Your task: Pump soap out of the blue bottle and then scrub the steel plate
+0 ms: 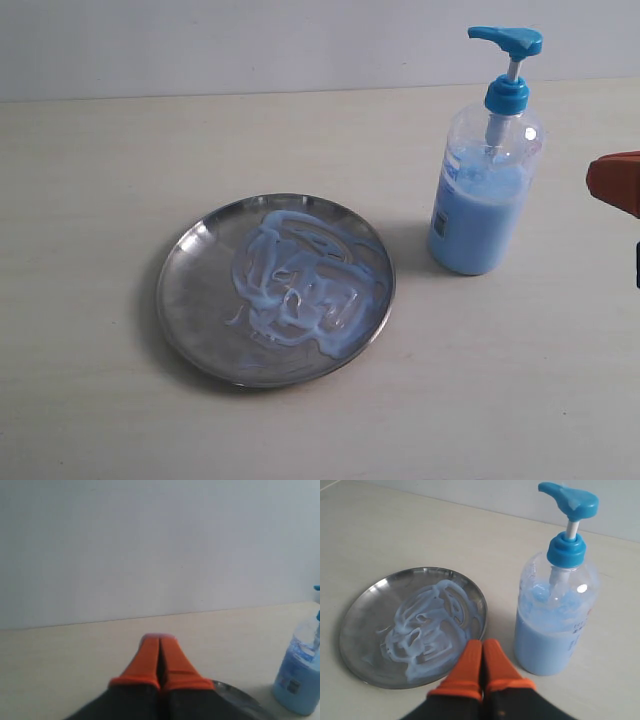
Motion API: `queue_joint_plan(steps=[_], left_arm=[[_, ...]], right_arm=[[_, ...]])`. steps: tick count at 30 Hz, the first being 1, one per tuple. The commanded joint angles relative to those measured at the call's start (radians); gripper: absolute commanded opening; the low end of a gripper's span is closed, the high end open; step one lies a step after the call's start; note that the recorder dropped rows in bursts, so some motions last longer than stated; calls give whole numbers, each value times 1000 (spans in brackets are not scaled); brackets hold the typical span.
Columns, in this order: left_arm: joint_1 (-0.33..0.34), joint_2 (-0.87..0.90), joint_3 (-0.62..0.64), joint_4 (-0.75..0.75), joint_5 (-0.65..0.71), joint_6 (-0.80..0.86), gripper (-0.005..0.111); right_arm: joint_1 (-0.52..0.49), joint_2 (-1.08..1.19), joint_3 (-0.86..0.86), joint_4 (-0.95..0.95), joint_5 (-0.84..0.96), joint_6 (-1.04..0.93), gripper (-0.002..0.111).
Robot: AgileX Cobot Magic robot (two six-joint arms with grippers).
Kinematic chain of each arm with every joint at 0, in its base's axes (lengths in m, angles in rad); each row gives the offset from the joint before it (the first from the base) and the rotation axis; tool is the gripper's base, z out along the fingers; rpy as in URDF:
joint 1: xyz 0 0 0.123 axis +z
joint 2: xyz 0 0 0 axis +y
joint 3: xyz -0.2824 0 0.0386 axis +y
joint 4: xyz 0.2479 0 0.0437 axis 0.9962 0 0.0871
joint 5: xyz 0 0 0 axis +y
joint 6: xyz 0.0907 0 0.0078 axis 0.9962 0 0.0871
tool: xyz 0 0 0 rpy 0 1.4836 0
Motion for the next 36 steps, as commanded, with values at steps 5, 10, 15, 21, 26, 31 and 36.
queue_joint_plan(steps=[5,10,15,21,26,31,36], left_arm=[[151,-157,181,21,-25,-57,0],[210,-237,267,21,-23,-76,0],[263,-327,352,21,-21,-76,0],[300,-405,397,21,-12,-104,0],[306,-427,397,21,27,-107,0],[306,-429,397,21,46,-99,0],[306,-429,397,21,46,-99,0]], right_arm=[[1,-3,-1,-6,-3,-9,0],[1,-3,-1,-6,-3,-9,0],[1,-3,-1,-6,-3,-9,0],[1,-3,-1,-6,-3,-7,0],[1,-3,-1,-6,-3,-9,0],[1,-3,-1,-6,-3,-7,0],[1,-3,-1,-6,-11,-7,0]])
